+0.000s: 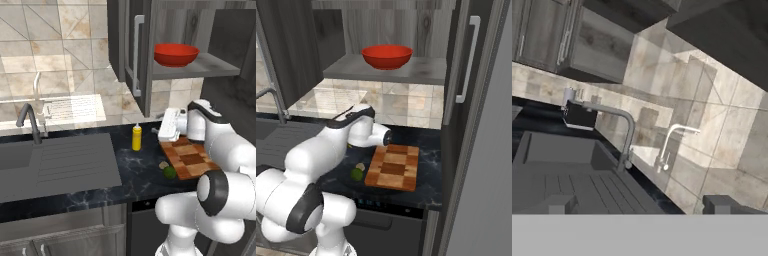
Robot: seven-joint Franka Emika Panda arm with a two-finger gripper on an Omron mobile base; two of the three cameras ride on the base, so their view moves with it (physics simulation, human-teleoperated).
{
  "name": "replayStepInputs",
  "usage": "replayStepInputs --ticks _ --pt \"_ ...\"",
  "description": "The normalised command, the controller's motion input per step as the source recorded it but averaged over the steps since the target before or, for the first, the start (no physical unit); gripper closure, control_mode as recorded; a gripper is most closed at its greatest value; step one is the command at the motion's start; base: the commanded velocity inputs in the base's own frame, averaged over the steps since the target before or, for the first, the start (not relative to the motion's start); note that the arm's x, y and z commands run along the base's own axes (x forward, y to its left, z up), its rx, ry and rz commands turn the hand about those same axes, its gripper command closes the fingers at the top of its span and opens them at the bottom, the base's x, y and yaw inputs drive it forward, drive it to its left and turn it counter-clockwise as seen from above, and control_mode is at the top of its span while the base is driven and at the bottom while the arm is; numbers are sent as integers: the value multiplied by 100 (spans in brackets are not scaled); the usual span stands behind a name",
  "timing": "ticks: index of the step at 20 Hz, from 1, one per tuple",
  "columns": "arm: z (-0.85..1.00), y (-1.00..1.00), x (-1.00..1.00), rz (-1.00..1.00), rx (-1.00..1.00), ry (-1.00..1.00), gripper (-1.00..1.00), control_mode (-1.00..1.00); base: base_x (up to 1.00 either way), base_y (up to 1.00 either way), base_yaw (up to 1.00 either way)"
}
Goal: Open the cabinet. Place the bowl and condiment on the counter. Then place the lime and garlic on the cutting board.
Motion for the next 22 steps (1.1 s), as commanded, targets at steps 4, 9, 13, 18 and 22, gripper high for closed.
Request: replayStepInputs --ticks 4,9,13,18,22 --pt "24 -4 -35 -5 -13 -1 -100 -100 0 0 0" --pt "21 -4 -36 -7 -17 -3 -100 -100 0 0 0" --pt "15 -1 -33 -5 -18 -1 -100 -100 0 0 0" --pt "22 -2 -38 -4 -12 -1 -100 -100 0 0 0" --pt "29 -9 -30 -3 -11 0 -100 -100 0 0 0"
